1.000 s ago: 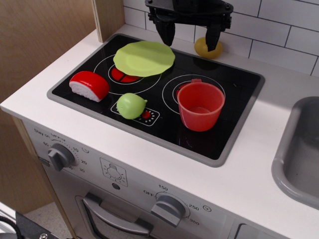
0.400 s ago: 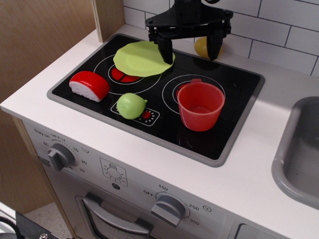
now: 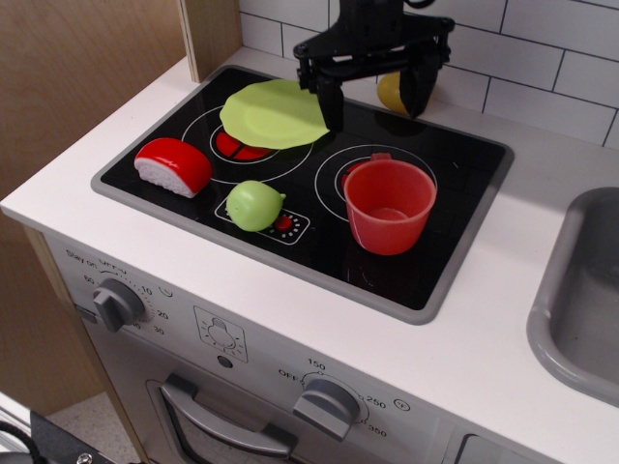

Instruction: Put cup on plate

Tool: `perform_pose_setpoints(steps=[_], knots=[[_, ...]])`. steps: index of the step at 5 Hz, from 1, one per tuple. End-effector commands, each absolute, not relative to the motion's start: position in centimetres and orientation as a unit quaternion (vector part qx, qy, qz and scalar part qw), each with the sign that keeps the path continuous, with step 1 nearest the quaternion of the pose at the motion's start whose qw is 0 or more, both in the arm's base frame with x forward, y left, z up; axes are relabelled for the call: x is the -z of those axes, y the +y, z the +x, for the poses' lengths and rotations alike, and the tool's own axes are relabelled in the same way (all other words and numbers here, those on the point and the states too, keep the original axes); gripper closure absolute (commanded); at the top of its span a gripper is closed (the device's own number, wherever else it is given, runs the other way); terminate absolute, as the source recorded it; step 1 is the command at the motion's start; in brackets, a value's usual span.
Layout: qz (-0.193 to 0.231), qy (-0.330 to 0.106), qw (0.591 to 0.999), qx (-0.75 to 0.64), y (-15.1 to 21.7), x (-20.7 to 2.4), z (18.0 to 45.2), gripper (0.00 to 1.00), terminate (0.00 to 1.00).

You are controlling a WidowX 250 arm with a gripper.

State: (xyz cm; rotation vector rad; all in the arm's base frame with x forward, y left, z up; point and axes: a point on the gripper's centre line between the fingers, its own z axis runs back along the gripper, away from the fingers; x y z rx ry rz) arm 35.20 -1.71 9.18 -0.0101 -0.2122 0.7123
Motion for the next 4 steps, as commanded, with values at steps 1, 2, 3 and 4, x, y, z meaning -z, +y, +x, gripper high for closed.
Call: perform_pose_setpoints(steps=[1,2,3,4], knots=[[-0.002,-0.091,0.934,-0.347,-1.8,-9.7,35.8,0.0,0.0],[-0.001,-0.087,0.937,-0.337,-1.9,-9.0,35.8,0.0,0.0],[0.006,-0.088,0.94,-0.33,-2.1,-8.0,35.9,0.0,0.0],[0.007,-0.075,0.944,-0.321,-2.3,-7.2,35.8,0.0,0.0]])
